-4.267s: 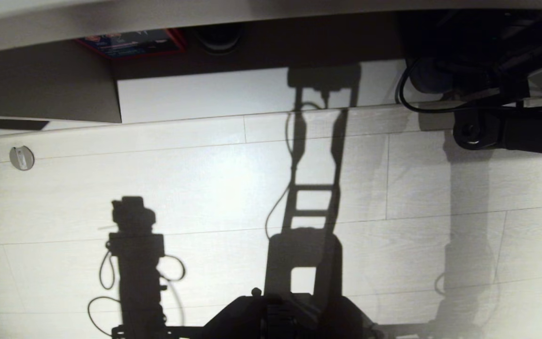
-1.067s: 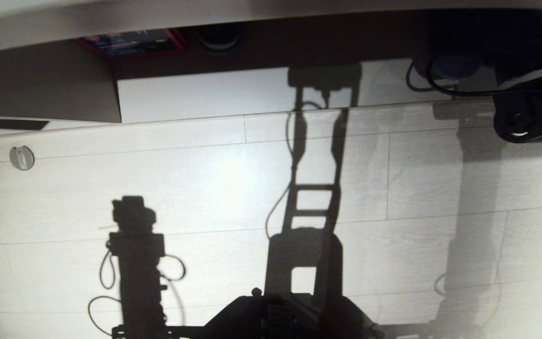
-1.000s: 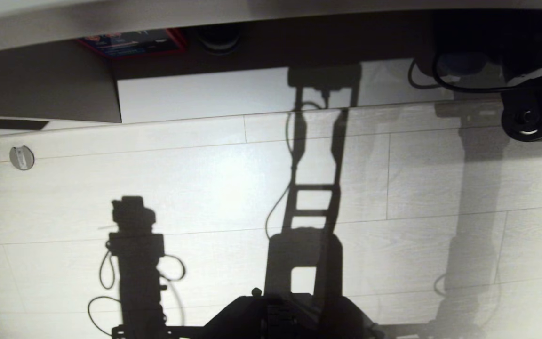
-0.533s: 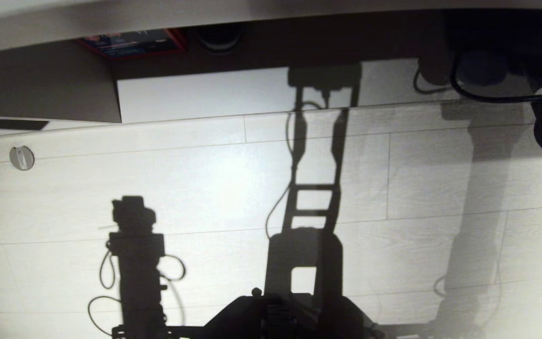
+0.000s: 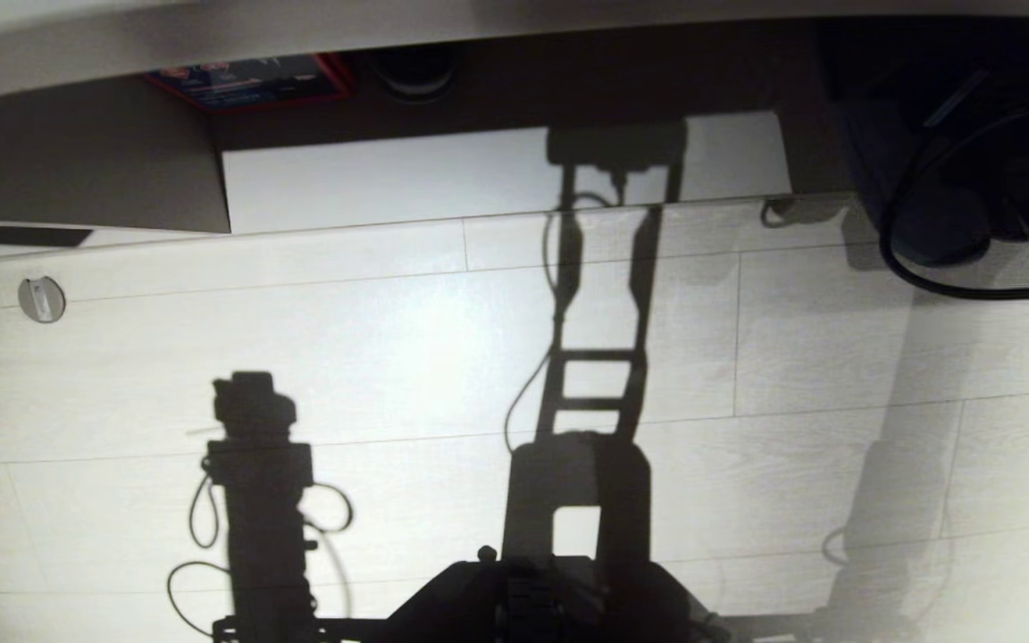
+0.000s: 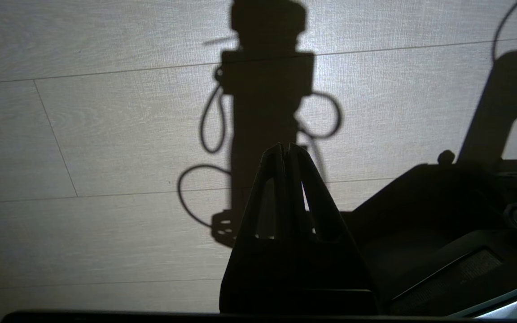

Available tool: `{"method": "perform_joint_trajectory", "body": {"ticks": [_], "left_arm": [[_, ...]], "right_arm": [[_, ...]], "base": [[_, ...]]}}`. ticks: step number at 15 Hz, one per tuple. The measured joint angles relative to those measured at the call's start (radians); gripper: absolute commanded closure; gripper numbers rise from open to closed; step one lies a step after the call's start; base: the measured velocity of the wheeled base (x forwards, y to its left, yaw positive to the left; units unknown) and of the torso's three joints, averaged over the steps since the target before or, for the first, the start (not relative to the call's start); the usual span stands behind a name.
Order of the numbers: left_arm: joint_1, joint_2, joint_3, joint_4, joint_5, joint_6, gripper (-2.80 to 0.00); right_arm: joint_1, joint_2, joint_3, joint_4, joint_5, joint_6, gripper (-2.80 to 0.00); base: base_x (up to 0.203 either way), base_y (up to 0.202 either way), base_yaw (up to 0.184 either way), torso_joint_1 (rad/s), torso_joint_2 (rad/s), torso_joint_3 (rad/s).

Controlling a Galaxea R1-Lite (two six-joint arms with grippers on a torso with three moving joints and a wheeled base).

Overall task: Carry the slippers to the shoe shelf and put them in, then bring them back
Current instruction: Pick up the slippers in the shoe cabinet, then place the slippers on the floor

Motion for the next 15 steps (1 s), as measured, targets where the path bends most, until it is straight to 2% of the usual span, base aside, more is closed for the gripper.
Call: {"method": "perform_joint_trajectory", "body": {"ticks": [5, 15], "left_arm": [[0.000, 0.000, 0.000, 0.001, 0.000, 0.000, 0.00], [0.000, 0.000, 0.000, 0.000, 0.000, 0.000, 0.00]], "right_arm": [[0.000, -0.159, 0.221, 0.005, 0.000, -0.002, 0.00], [0.006, -0.384, 0.571, 0.021, -0.008, -0.005, 0.00]], "base": [[0.000, 0.000, 0.000, 0.000, 0.00, 0.000], [0.000, 0.000, 0.000, 0.000, 0.00, 0.000]]}}
